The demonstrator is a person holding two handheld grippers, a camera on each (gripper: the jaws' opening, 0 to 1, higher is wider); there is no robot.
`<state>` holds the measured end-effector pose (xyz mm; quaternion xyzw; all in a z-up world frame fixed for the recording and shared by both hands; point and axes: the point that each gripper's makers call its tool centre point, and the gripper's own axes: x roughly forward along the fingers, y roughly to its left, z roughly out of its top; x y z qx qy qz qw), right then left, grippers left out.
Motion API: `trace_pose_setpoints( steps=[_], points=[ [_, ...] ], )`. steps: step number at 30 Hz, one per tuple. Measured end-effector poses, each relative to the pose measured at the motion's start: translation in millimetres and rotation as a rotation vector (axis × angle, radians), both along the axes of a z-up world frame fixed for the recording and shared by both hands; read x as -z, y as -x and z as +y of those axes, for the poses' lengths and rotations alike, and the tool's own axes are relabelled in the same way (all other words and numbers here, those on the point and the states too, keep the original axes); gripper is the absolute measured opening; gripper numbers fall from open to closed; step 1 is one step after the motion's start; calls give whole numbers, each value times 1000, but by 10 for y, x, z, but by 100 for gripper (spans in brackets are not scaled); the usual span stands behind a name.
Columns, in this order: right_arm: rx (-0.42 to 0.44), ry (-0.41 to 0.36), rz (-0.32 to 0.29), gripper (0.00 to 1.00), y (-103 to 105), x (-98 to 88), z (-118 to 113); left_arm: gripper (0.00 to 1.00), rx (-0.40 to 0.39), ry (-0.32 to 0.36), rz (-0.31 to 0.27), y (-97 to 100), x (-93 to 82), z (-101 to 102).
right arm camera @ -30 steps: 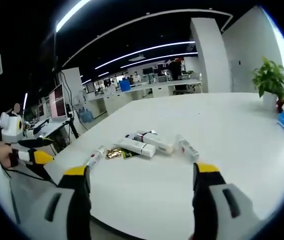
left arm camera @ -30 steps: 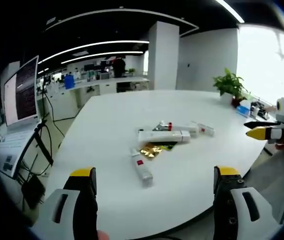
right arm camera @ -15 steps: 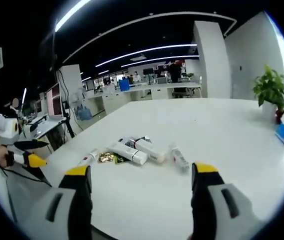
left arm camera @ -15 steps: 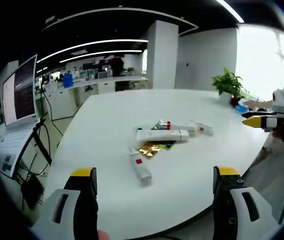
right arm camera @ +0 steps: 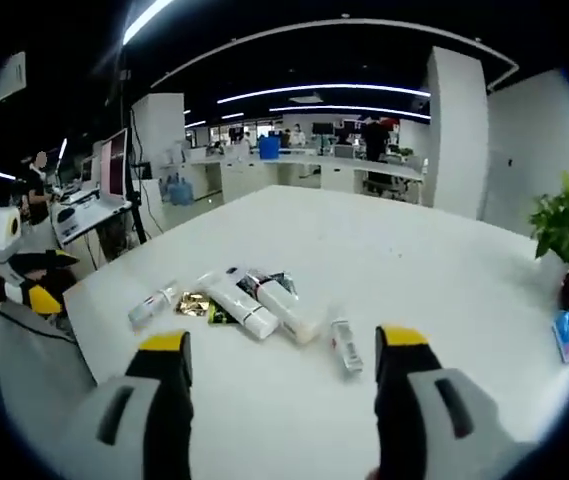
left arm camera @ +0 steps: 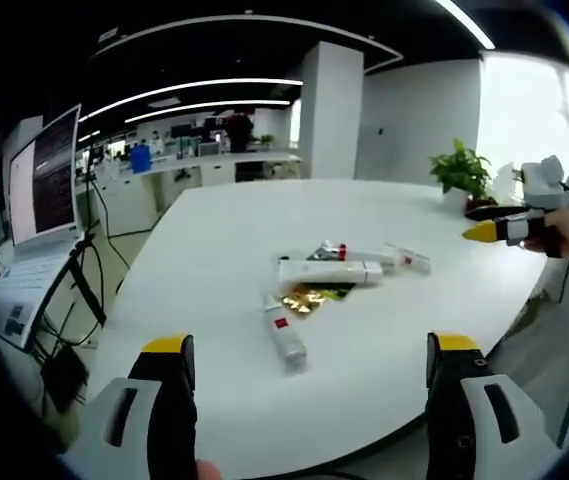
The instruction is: Arrange the skincare products in the storage area until every visible bottle or jar stands upright without overlapping.
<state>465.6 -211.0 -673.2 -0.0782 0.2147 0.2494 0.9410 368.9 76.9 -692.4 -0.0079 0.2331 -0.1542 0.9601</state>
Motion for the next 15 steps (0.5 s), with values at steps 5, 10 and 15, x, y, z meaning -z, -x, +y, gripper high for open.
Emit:
trace_pose_setpoints(
  steps=[5,10,15],
  points=[
    [-49,41,15,72,-160,32,107,94,0,4,6,-4,8,-1],
    [-101,75,46,69,-332,99,177,94,2,9,13,-6,20,-6],
    [-147,108,78,67,-484,174,244,94,8,7,23,-5,37,-14]
  ],
)
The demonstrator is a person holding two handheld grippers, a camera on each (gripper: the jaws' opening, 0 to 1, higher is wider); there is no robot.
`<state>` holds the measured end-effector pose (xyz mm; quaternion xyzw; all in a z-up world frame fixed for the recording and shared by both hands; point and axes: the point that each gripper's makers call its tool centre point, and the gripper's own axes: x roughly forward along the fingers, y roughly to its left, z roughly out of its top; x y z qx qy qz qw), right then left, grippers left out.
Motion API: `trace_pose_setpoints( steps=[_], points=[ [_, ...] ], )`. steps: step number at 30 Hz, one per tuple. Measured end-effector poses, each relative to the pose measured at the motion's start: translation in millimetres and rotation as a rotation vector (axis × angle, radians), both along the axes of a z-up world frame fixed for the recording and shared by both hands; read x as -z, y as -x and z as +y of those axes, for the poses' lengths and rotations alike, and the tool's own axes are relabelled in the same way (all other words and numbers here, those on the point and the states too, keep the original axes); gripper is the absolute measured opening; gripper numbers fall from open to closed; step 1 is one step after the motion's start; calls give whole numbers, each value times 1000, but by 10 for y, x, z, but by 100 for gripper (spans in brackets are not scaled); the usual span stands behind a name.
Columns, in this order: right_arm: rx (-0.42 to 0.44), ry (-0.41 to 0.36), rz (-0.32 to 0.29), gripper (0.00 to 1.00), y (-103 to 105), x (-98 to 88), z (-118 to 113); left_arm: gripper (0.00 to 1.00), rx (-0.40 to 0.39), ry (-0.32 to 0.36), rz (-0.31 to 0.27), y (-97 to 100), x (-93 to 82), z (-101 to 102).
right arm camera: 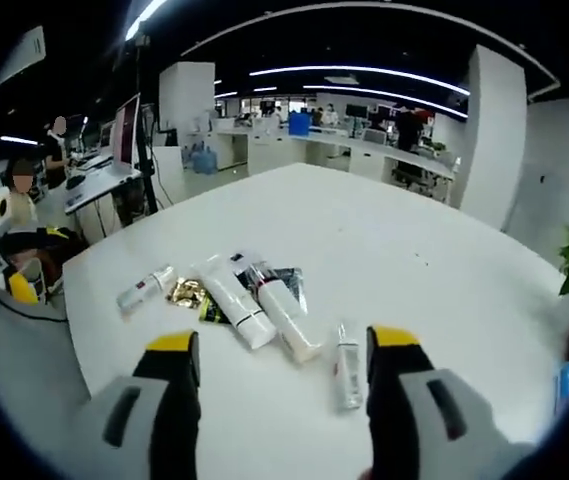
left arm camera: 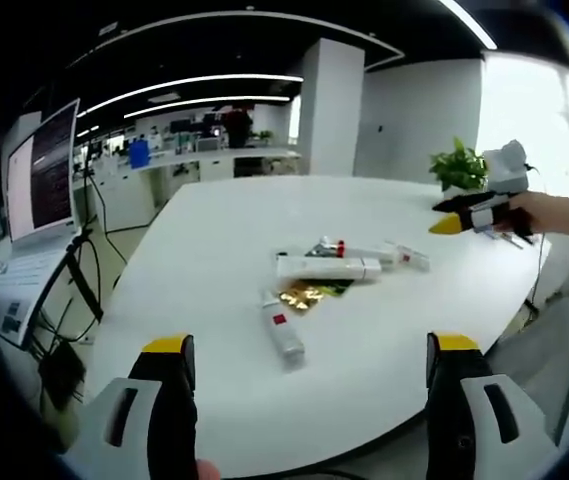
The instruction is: Arrange the skincare products in the storage area until every visible bottle or jar stands upright without overlapping.
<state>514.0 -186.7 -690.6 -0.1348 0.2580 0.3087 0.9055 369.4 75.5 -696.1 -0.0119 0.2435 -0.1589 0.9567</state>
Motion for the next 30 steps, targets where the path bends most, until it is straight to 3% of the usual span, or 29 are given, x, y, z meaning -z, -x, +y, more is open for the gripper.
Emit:
trace_pose_setpoints(
  steps=[26,30],
  points=[
    [-194,169,158,52,-487,446,228,94,7,0,32,9,55,-11],
    [-215,177,183,46,-566,514,280,94,6,0,36,9,58,-10]
  ],
)
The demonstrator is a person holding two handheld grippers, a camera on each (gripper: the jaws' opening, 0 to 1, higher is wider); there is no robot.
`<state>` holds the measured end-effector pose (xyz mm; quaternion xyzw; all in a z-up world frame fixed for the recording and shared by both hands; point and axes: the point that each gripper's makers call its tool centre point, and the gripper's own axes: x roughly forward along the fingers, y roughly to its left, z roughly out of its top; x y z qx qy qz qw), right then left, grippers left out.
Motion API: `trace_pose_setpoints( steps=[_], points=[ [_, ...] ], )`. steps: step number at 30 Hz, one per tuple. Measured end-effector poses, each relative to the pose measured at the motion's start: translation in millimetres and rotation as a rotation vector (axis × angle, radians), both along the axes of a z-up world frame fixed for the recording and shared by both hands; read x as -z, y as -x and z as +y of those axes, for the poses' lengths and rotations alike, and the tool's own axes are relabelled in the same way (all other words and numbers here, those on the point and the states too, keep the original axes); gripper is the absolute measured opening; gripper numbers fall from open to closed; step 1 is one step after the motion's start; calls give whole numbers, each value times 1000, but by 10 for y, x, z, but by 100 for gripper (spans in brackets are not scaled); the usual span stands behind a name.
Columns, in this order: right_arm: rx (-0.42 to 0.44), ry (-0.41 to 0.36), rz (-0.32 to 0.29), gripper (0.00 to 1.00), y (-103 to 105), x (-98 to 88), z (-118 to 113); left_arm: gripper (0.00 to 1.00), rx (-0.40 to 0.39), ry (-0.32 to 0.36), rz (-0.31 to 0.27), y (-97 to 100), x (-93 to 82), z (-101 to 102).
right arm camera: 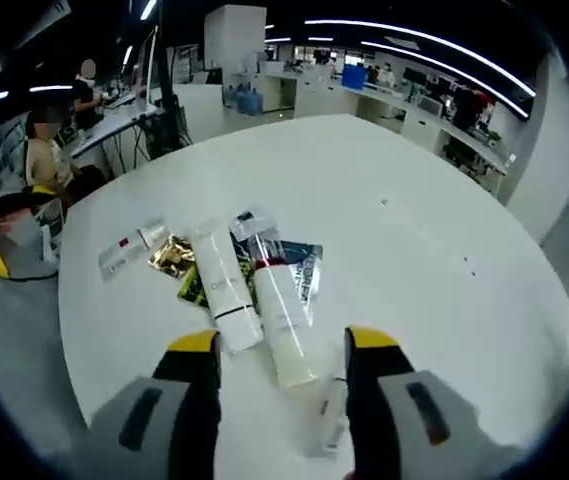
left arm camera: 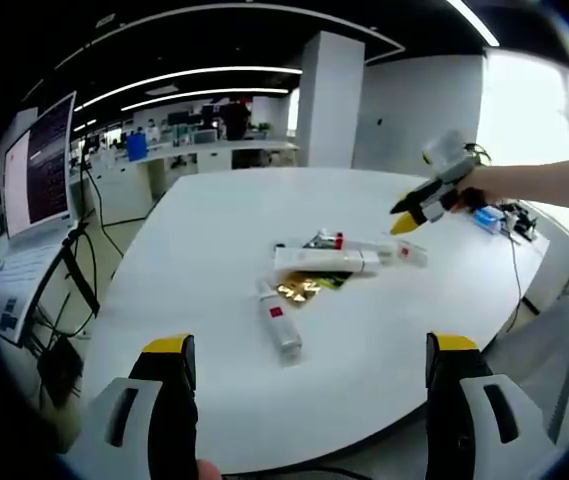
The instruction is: Arrange the skincare products in the storage area until every visible bottle or jar stands upright without overlapping.
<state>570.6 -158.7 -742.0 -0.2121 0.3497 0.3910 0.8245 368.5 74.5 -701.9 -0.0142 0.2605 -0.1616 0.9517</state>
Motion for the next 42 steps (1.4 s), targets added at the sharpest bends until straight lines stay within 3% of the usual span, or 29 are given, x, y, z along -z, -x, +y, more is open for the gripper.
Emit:
trace_pose_setpoints(
  steps=[3,16,31,42],
  points=[
    [-32,13,14,42,-58,56,68,94,-3,1,5,1,7,4],
    [-110,69,99,42,-212,316,290,93,1,1,27,8,45,1],
    [-128,105,155,37,-370,501,559,93,-12,8,38,4,63,24],
    [-113,141,225,32,-439,674,616,92,-10,10,47,-3,95,33]
  ],
)
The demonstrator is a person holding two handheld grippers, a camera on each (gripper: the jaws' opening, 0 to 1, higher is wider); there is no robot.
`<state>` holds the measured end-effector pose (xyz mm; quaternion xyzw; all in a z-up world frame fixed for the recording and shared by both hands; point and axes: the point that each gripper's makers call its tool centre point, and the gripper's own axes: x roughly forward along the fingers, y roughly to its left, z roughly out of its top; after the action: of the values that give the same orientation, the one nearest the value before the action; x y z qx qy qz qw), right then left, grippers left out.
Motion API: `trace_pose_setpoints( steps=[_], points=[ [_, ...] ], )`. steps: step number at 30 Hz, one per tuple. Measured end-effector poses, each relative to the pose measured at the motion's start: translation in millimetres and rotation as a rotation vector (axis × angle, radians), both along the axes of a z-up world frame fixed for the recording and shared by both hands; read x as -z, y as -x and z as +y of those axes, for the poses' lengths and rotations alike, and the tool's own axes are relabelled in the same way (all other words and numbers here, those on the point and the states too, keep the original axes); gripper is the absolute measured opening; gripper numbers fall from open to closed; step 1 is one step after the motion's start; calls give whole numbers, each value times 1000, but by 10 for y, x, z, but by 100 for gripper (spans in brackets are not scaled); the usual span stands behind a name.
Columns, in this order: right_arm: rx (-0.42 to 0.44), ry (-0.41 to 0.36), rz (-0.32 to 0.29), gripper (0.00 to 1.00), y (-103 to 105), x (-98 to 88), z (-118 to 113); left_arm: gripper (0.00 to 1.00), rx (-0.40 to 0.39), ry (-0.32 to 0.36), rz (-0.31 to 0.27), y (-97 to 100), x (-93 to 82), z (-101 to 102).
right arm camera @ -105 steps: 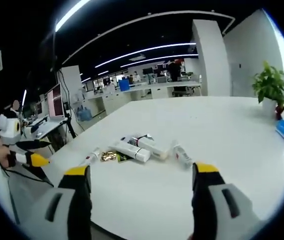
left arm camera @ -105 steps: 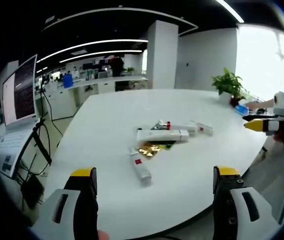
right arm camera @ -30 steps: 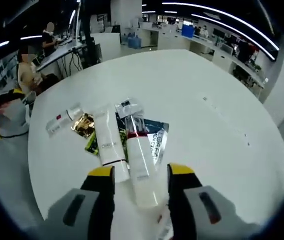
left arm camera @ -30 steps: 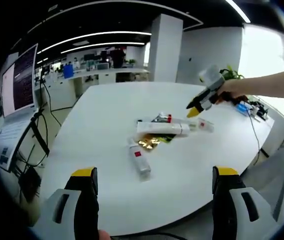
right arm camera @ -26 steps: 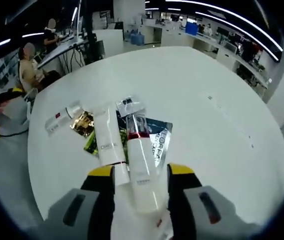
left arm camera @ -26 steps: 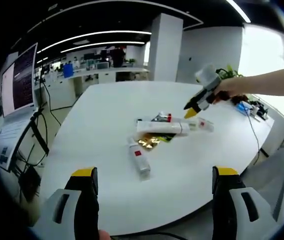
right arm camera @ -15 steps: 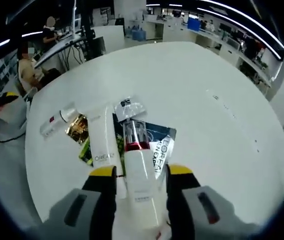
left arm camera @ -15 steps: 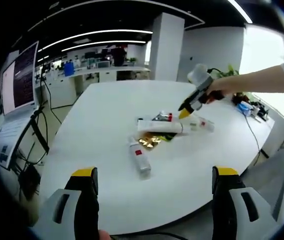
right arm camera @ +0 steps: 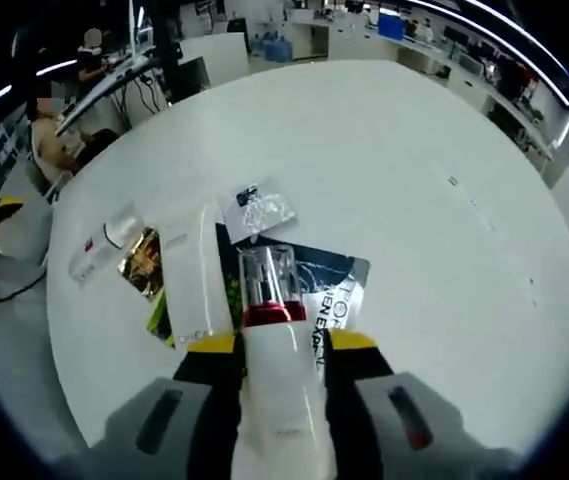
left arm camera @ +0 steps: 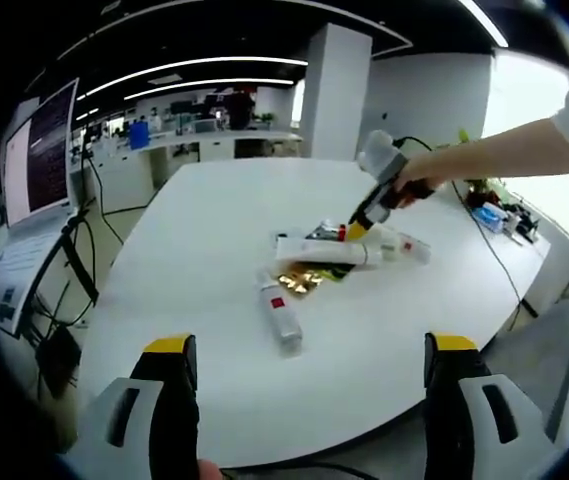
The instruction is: Arrange the skincare products in the storage area until every visible bottle or jar stands upright without overlapping.
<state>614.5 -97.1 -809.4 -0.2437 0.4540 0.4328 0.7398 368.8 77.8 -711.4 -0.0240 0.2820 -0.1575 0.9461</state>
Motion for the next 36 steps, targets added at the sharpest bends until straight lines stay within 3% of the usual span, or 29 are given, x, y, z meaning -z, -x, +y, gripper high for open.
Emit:
trace_pose_setpoints(
  steps=[13,16,26,36],
  points=[
    [-77,112,35,30,20,149,91,92,-8,2,1,-3,2,26],
    [-99,138,17,30,24,158,87,92,-10,0,0,-3,2,33],
    [-131,147,-13,29,17,153,79,91,-7,-4,-1,-1,4,33],
    [-81,130,-57,29,2,129,61,91,-8,-6,-8,-1,-11,32]
  ],
)
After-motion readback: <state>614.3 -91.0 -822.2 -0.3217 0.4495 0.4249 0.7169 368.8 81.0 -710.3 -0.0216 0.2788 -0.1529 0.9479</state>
